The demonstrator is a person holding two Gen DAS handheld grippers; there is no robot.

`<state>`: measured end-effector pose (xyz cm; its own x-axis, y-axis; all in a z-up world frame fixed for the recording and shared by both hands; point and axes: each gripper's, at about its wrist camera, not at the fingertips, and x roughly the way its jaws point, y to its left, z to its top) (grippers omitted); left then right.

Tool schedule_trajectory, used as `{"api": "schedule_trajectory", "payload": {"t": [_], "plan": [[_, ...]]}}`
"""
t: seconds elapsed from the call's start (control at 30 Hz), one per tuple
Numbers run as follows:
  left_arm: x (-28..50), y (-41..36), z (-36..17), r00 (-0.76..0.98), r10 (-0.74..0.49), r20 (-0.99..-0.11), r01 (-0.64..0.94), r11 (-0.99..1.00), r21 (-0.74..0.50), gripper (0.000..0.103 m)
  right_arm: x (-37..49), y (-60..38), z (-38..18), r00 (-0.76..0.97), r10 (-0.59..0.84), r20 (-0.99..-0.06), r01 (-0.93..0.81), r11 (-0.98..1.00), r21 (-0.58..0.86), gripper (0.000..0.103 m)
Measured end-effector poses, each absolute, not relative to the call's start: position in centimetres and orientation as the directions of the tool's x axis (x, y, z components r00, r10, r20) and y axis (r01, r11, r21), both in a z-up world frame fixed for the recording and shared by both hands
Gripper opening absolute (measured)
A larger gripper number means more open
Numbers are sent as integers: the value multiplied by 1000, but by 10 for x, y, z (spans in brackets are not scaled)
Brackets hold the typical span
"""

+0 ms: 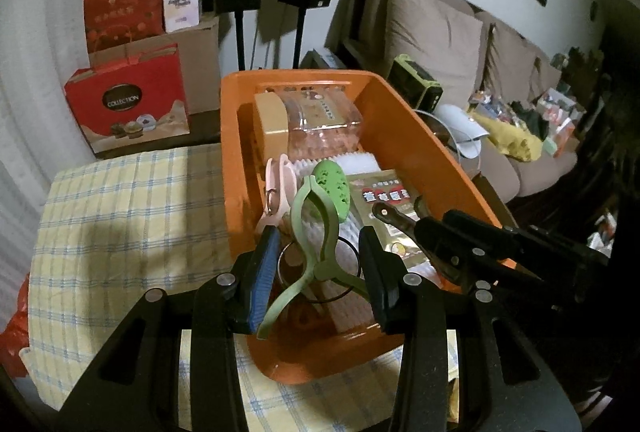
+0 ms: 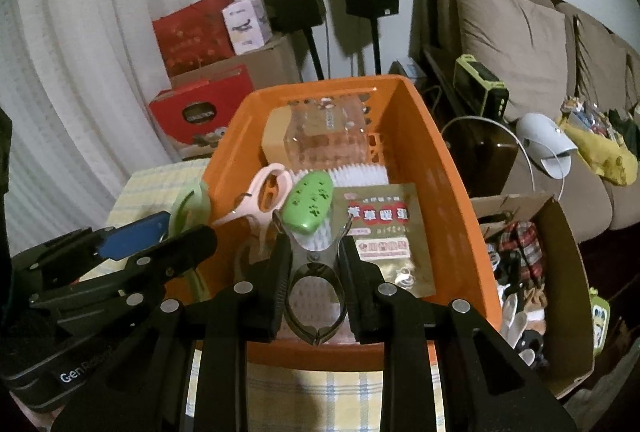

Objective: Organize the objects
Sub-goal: 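Carry the green clip with the left gripper while the right gripper carries the metal clip over the basket, then open the left gripper over the basket while the right gripper drops the metal clip in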

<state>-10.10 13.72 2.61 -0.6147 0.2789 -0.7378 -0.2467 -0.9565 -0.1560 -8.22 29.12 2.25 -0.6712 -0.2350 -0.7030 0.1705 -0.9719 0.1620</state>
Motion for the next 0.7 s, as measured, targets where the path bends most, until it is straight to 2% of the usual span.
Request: {"api": "schedule_trajectory", "payload": {"t": [0.17,0.47,0.53,0.7], "plan": [[-111,141,13,-591,256,-765,-241,-961,-135,38,-91,298,9,-647,-257,-718,166,-966,196,24],[-129,139,-5,-521,275,-808,-226,-957,-181,36,-105,297,-12,-614,-296,-732,161,-954,251,24],[-131,136,-5,-511,296,-807,-218,-953,-212,38,-106,296,-15,-619,-293,-729,154,-955,253,24],[-129,121,6,-529,328,-783,-195,-944,-265,50,-109,294,-21,-612,-325,-721,160,-944,289,25]]}}
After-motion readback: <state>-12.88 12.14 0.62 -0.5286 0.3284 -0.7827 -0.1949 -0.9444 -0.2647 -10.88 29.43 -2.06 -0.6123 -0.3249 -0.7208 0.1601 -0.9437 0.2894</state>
